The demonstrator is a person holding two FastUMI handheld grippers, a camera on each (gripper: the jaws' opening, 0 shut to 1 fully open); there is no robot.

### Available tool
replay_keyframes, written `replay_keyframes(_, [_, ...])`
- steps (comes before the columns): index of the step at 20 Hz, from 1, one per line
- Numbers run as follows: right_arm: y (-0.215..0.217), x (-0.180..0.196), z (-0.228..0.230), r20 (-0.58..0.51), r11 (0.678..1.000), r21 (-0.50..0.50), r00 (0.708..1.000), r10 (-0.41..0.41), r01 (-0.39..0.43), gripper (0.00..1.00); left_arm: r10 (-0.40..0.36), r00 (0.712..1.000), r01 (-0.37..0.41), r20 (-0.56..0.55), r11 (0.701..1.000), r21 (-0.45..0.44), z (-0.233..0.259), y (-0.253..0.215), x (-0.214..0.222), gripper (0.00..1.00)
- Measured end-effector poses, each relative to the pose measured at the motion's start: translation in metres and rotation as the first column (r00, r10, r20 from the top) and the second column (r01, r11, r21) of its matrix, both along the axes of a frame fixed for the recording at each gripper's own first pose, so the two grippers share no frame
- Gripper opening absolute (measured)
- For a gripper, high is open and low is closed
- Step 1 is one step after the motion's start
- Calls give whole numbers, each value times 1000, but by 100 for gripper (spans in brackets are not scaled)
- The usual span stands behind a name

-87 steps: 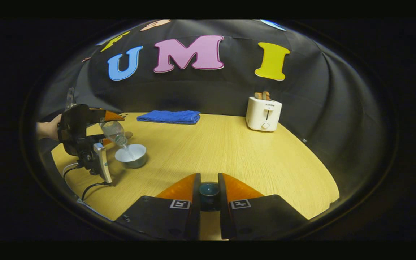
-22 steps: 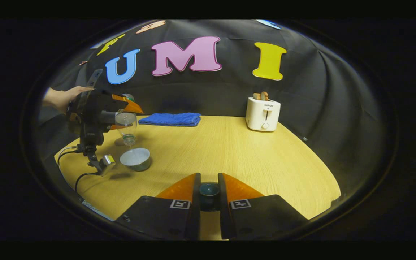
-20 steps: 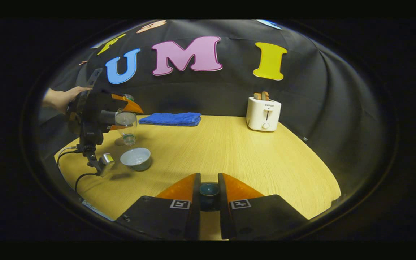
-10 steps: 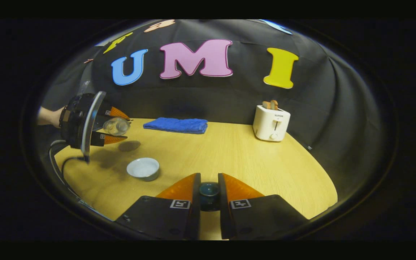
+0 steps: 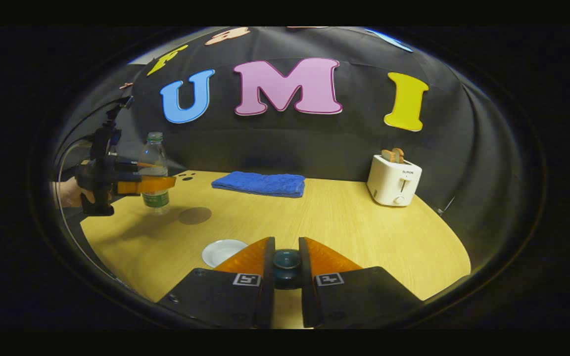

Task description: Open the teacup lid with one hand, grasp the water bottle and pour water into the teacup with the other hand; after pouring, place the water bottle on the coaster and then close the teacup lid.

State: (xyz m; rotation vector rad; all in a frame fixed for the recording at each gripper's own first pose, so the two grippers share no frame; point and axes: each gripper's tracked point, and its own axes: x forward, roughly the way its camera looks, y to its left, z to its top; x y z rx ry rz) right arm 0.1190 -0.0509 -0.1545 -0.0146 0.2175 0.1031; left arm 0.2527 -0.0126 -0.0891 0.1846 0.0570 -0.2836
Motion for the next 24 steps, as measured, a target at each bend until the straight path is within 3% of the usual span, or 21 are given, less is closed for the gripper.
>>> replay_keyframes(1, [5,1,0,-2,1000,3,1000,-3,3,30,22,999,-20,24,998,-60,3,2,1,74])
replay_keyframes(3, [10,2,0,-2,1000,-1,1000,-14,14,25,44,998,-36,53,988,-148,3,-2,-2,73])
replay_keyframes(8, [15,6,-6,-9,998,12,998,-54,55,25,3,998,14,64,964,-265,6,-5,-5,73])
replay_keyframes(11, [17,8,-9,-13,998,10,997,-70,70,30,-3,999,13,39,967,-254,6,-4,-6,74])
replay_keyframes(12, [17,7,-9,-16,997,9,997,-72,72,25,-9,999,19,43,969,-248,9,-5,-9,74])
replay_keyframes(19, [22,8,-13,-28,997,13,997,-76,77,25,-27,999,35,33,964,-264,6,-4,-3,76])
replay_keyframes(20, [24,7,-14,-31,997,11,997,-72,72,21,-27,999,34,31,964,-264,5,-4,-4,76])
replay_keyframes(21, [25,8,-15,-32,998,7,997,-67,67,25,-31,999,38,30,966,-258,5,-4,-5,77])
replay_keyframes(24, [27,6,-15,-36,998,3,998,-59,59,25,-35,999,37,10,975,-220,-1,-6,-8,81])
